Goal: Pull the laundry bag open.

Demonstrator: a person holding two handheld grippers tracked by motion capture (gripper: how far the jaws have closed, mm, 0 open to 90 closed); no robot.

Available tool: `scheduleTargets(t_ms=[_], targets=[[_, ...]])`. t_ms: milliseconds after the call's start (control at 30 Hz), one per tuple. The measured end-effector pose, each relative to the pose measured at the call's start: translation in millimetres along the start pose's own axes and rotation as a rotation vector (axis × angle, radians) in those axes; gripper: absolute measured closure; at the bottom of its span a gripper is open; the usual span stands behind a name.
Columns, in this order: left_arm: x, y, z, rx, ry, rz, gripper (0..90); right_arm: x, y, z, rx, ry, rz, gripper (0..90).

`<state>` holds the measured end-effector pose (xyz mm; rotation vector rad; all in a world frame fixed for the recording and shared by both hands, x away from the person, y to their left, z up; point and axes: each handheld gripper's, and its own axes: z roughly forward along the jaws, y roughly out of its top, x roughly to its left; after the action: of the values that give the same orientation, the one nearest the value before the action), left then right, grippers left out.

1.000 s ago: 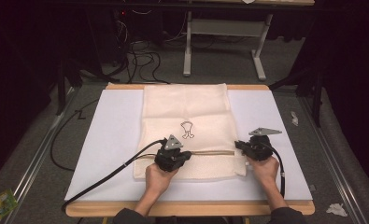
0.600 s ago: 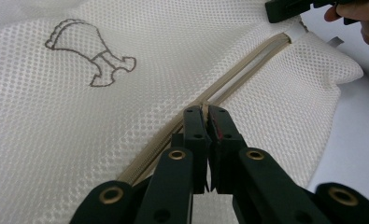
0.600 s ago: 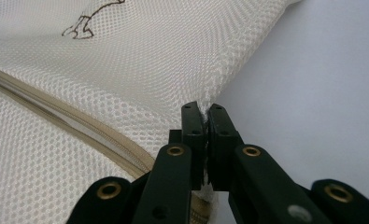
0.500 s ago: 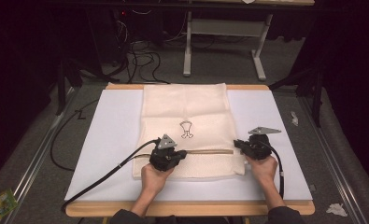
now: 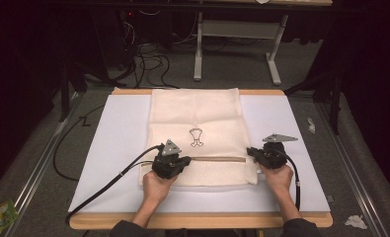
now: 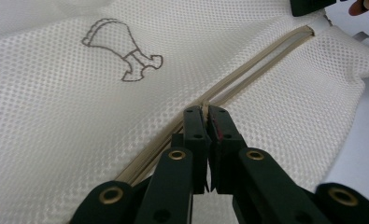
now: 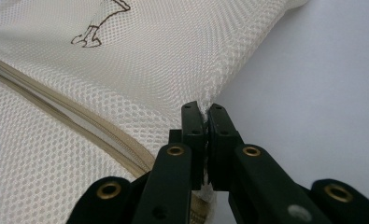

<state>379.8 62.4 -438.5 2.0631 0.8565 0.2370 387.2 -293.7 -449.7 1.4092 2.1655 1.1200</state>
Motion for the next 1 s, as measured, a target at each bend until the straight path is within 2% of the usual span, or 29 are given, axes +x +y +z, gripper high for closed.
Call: scheduleTargets(t_ms=[233,267,467,633,767,933,1000], targets=[[2.2,0.4,-0.9,-0.007,-0.003,-0.013,87.2,-0.5,0.1,-2.5,-0.008,0.003,-0.002,88.7],[2.7,0.1,-2.3,-0.005,0.011,-0.003,87.2,-0.5,-0.2,-3.5,-0.010,0.002,0.000,88.7],[7.1,-1.0,-7.8,-0.014,0.032,-0.012,87.2,-1.1,-0.7,-3.9,-0.014,0.002,0.002,88.7],[8.5,0.5,-8.5,-0.020,0.020,-0.024,87.2,-1.2,-0.3,-4.9,-0.014,0.002,0.003,88.7],[10.4,-1.5,-13.0,-0.031,0.031,-0.017,87.2,-1.1,-0.7,-5.2,-0.010,-0.003,-0.004,88.7],[17.6,-7.2,-19.1,-0.035,0.043,-0.042,87.2,0.4,0.5,-7.0,-0.016,-0.009,-0.011,88.7],[18.9,-6.5,-23.0,-0.047,0.056,-0.032,87.2,0.4,0.4,-6.7,-0.011,-0.008,-0.008,88.7]])
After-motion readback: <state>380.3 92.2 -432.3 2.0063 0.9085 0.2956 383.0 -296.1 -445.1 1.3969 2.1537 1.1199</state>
